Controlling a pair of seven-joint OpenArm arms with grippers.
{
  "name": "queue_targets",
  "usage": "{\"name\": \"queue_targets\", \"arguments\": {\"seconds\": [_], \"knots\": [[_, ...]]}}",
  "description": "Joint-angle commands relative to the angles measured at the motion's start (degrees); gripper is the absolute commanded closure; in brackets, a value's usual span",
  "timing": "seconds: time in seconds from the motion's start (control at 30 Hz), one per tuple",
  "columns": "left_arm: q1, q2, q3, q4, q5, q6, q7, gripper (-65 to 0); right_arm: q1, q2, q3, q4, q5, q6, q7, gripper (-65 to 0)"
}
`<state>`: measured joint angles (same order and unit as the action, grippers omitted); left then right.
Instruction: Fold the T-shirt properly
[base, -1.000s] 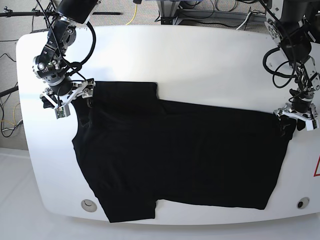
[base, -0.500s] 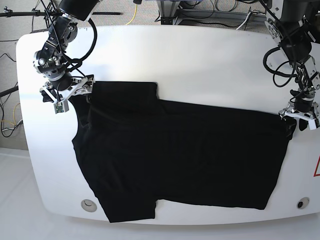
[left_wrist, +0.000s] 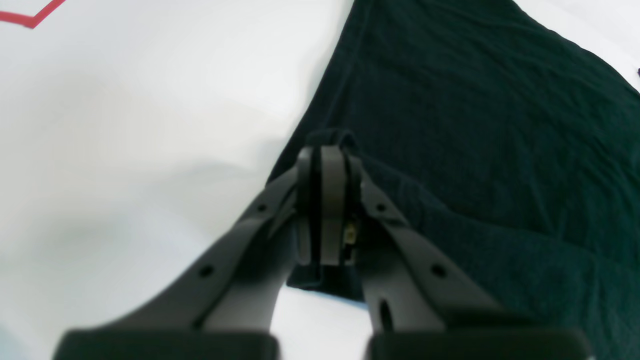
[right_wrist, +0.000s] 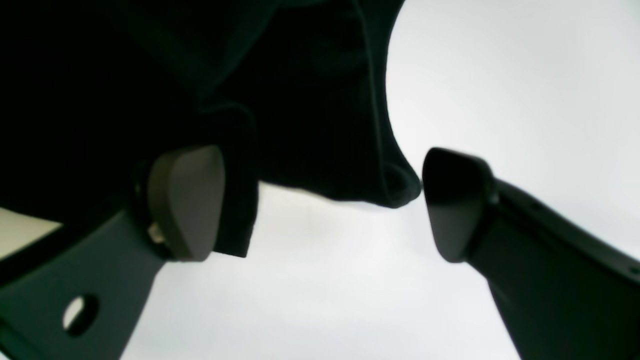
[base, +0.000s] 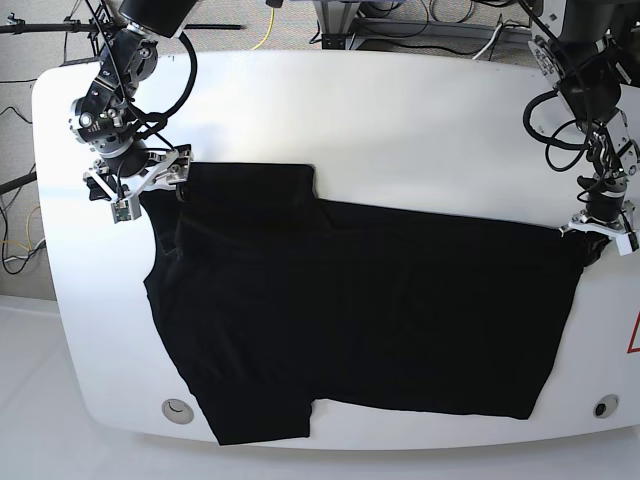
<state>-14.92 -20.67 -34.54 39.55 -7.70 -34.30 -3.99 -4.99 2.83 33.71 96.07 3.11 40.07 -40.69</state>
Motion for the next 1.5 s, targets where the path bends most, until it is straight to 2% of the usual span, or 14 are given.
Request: {"name": "queue_targets", "arguments": {"seconds": [0.0, 0.67, 0.9, 1.3, 1.47], "knots": [[-1.04, -1.27, -0.05, 0.85, -0.87, -0.20, -1.86, 0.0, 0.64, 0.64, 0.09, 1.38, 0.80, -0.07, 1.52, -58.4], [0.02, -1.27, -0.05, 0.93, -0.87, -0.38, -1.95, 0.0, 0.47, 0.55, 0.09, 1.29, 0.53, -0.07, 1.26, -59.0], [0.02, -1.27, -0.05, 0.93, -0.87, -0.38, -1.95, 0.0, 0.91, 0.55, -0.09, 0.59, 0.45, -0.07, 1.26, -64.6], [0.10, -1.27, 0.04, 1.02, -0.87, -0.46, -1.95, 0.0, 5.04, 1.08, -0.35, -7.15, 0.45, -0.07, 1.52, -64.7], [0.10, -1.27, 0.04, 1.02, -0.87, -0.46, -1.95, 0.0, 7.32, 2.75, -0.35, -11.72, 0.53, -0.07, 1.61, -64.7]]}}
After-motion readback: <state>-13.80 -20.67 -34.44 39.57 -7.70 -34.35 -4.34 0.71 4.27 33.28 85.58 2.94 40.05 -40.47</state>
